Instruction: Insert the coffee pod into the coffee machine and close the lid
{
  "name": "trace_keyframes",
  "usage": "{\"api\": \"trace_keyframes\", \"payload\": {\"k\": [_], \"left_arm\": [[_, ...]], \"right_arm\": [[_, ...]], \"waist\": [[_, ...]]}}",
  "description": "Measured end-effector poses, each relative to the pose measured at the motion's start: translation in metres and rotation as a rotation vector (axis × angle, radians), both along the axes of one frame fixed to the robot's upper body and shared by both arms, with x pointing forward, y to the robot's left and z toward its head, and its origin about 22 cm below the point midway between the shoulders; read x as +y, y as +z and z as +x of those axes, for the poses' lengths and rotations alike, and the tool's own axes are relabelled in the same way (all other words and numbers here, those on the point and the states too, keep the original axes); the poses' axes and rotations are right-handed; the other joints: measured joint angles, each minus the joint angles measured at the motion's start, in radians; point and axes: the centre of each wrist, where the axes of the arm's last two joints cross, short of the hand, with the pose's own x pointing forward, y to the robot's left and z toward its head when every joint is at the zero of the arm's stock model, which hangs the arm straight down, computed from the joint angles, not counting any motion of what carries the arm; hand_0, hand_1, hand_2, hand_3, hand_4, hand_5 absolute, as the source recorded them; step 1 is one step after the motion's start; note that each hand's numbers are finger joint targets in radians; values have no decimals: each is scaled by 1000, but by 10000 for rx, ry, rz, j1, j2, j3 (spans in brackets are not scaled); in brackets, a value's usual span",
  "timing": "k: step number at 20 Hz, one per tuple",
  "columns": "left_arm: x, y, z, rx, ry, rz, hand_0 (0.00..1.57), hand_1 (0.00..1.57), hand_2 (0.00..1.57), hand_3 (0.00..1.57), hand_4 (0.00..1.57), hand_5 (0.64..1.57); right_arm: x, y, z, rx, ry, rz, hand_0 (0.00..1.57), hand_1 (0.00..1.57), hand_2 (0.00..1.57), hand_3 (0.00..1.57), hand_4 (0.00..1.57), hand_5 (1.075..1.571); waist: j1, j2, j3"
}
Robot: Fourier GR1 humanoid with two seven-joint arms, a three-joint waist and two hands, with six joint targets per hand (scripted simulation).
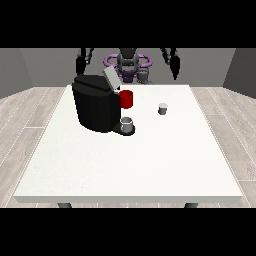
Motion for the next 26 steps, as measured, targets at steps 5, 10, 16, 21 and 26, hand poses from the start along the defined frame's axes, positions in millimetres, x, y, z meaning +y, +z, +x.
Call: {"api": "trace_keyframes", "payload": {"k": [5, 10, 16, 21, 26], "left_arm": [[14, 4, 7, -296, -654, 1239, 0, 0, 0, 0, 0, 1571], [21, 5, 2, -703, -1950, 2973, 0, 0, 0, 0, 0, 1571], [46, 16, 21, -747, -2252, 4590, 0, 0, 0, 0, 0, 1571], [59, 29, 49, -52, -2110, 5554, 0, 0, 0, 0, 0, 1571], [79, 51, 76, 324, -1906, 6580, 0, 0, 0, 0, 0, 1571]], "right_arm": [[3, -2, 5, -207, 229, 217, 0, 0, 0, 0, 0, 1571], [-2, -3, 7, -458, -784, -707, 0, 0, 0, 0, 0, 1571], [10, 1, 16, -912, -999, -1249, 0, 0, 0, 0, 0, 1571], [33, 11, 24, -1151, -546, -1264, 0, 0, 0, 0, 0, 1571], [47, 24, 35, -1545, -146, -1097, 0, 0, 0, 0, 0, 1571]], "waist": [[-101, 19, 54], [-72, -78, 68], [-387, 322, 73], [-981, 661, 72], [-1454, 1409, 74]]}}
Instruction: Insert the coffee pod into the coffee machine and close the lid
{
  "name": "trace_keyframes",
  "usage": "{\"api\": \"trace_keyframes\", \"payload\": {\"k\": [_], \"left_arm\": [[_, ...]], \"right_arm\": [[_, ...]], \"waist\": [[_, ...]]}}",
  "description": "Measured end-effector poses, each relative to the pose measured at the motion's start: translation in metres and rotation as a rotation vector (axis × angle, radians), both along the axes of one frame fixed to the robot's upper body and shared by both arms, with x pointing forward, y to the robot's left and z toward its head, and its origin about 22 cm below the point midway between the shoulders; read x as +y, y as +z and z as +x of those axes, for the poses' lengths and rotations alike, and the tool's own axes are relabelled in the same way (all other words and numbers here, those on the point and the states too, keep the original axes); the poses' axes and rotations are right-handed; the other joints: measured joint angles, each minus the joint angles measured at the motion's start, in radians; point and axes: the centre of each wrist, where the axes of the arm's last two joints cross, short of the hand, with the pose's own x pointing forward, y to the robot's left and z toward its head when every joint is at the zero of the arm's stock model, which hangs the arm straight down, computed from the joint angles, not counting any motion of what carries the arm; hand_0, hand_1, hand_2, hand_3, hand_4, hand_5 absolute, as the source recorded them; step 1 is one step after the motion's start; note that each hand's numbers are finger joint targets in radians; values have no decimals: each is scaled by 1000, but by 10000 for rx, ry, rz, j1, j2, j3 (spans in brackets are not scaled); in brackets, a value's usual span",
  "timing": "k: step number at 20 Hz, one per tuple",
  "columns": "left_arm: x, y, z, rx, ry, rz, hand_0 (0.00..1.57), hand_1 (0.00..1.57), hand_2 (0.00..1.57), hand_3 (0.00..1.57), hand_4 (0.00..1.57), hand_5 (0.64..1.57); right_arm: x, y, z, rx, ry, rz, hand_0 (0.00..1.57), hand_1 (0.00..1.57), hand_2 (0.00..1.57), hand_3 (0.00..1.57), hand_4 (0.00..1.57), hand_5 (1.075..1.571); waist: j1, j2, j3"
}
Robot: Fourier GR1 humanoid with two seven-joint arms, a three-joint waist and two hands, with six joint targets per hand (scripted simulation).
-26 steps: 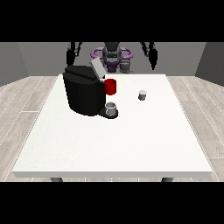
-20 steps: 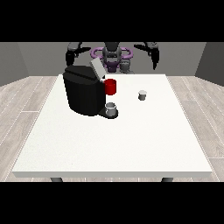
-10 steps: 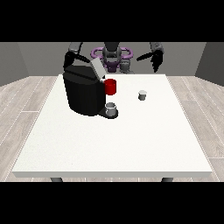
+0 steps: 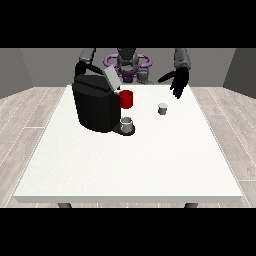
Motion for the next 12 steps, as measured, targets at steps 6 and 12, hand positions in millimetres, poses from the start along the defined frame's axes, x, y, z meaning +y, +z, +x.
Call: {"api": "trace_keyframes", "payload": {"k": [6, 12], "left_arm": [[13, 2, 19, 399, 17, 995, 0, 0, 0, 0, 0, 1571], [10, -11, 31, 682, 79, 1899, 0, 0, 423, 0, 0, 1571]], "right_arm": [[13, 6, 9, 11, 143, 84, 0, 0, 0, 0, 0, 1571], [15, 6, 17, 254, 304, 188, 0, 0, 0, 0, 0, 1571]], "waist": [[-130, 573, 0], [-155, 815, -2]]}}
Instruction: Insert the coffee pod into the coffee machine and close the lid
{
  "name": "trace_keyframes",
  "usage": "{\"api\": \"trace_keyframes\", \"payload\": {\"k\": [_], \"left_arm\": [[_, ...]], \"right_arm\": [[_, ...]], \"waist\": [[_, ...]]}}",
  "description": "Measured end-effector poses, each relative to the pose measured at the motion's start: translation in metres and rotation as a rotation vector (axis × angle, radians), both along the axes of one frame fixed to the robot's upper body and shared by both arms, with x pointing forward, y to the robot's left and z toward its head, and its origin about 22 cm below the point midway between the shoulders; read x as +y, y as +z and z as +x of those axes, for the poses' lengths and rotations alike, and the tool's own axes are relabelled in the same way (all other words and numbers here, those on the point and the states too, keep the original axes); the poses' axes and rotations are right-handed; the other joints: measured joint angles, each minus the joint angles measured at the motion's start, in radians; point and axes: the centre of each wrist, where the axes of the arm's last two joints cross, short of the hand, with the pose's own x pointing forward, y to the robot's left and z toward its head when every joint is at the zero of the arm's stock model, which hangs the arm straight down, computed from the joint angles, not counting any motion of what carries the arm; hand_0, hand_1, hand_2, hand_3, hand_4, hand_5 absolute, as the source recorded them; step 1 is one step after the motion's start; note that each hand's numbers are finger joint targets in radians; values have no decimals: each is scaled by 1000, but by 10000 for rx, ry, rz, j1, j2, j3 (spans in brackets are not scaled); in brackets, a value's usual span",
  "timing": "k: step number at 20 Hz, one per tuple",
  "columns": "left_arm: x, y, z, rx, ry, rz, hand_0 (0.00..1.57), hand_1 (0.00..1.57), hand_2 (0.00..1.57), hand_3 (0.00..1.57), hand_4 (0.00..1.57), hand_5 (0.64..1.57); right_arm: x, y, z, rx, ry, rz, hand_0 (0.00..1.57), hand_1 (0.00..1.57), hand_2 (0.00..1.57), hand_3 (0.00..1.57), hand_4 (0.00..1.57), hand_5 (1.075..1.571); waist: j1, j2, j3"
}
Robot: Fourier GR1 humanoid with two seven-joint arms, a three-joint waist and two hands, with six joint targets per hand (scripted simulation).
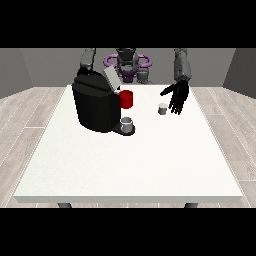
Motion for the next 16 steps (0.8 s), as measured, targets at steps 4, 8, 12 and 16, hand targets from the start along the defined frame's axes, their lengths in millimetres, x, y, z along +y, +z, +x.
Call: {"api": "trace_keyframes", "payload": {"k": [4, 8, 12, 16], "left_arm": [[-16, -6, 10, -216, -42, 434, 946, 946, 967, 665, 0, 1571], [-20, -8, 17, -813, -26, 1064, 1071, 1071, 1107, 914, 448, 1571], [-24, -16, 19, -1137, -198, 1966, 924, 924, 1016, 845, 413, 1571], [-27, -20, 22, -765, -547, 2860, 872, 872, 1024, 880, 339, 1571]], "right_arm": [[2, -11, 4, 190, -33, -119, 0, 0, 0, 0, 0, 1571], [2, -8, 11, 146, 78, -197, 0, 0, 0, 0, 0, 1571], [4, -7, 12, 173, 308, -249, 0, 0, 0, 0, 0, 1571], [4, -13, 13, 333, 376, -110, 0, 0, 0, 0, 0, 1571]], "waist": [[144, -47, 1], [90, 118, 1], [-61, 164, 3], [-61, 58, 7]]}}
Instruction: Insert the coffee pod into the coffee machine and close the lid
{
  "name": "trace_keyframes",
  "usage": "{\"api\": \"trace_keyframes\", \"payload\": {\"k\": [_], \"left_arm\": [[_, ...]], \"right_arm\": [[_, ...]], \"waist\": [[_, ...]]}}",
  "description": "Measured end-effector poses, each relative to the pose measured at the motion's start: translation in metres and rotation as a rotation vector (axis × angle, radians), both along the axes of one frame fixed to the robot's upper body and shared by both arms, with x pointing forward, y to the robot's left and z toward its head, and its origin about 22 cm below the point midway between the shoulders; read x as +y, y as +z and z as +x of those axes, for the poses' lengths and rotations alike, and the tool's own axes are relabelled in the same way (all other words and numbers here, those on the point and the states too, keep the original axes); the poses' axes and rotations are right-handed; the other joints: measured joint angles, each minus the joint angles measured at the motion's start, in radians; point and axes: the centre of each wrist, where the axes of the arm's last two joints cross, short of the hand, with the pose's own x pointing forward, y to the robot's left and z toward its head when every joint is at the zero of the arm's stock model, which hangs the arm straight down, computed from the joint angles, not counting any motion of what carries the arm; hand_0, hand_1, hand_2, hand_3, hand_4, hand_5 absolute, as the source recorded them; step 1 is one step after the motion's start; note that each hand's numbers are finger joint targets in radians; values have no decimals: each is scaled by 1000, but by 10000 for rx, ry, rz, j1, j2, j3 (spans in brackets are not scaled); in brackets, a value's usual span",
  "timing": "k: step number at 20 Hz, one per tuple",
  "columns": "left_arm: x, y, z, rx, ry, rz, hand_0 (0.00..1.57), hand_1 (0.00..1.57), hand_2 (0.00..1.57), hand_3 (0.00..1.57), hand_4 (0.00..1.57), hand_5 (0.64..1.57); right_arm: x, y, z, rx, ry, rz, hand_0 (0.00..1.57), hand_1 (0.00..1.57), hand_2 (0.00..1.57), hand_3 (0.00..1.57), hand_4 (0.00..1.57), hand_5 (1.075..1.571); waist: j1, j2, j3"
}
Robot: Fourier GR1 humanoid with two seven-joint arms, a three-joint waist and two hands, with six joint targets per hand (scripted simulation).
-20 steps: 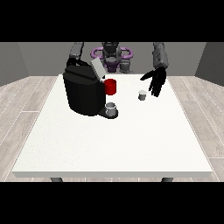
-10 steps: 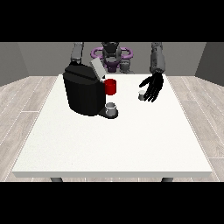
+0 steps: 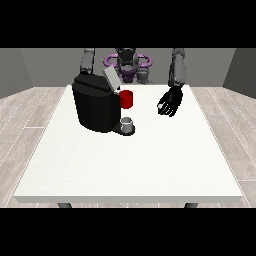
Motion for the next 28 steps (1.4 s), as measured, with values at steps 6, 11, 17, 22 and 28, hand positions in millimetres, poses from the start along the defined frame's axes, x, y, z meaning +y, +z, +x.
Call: {"api": "trace_keyframes", "payload": {"k": [6, 11, 17, 22, 28], "left_arm": [[6, -9, 1, 766, -22, 1226, 730, 730, 961, 849, 392, 1571], [2, -11, 6, 1005, -381, 1501, 1036, 1036, 1121, 1006, 395, 1571], [-9, -11, 13, 975, -752, 1104, 1420, 1420, 1402, 1332, 494, 1571], [-26, -1, 22, 1034, -1275, 47, 1420, 1420, 1410, 1332, 518, 1571], [-47, 24, 37, 1497, -1748, -227, 1418, 1418, 1400, 1334, 534, 1571]], "right_arm": [[-3, -9, -4, 148, -3, 115, 0, 0, 0, 0, 0, 1571], [-6, -12, 1, 353, -444, -234, 0, 0, 0, 0, 0, 1571], [-13, -21, -3, 880, -716, -648, 0, 0, 0, 0, 0, 1571], [-20, -39, -8, 1331, -1047, -741, 0, 0, 0, 0, 0, 1571], [-16, -44, -5, 1686, -989, -743, 0, 0, 0, 0, 0, 1571]], "waist": [[-165, -67, 4], [26, -139, 3], [91, -575, -4], [354, -1022, -3], [397, -1590, -3]]}}
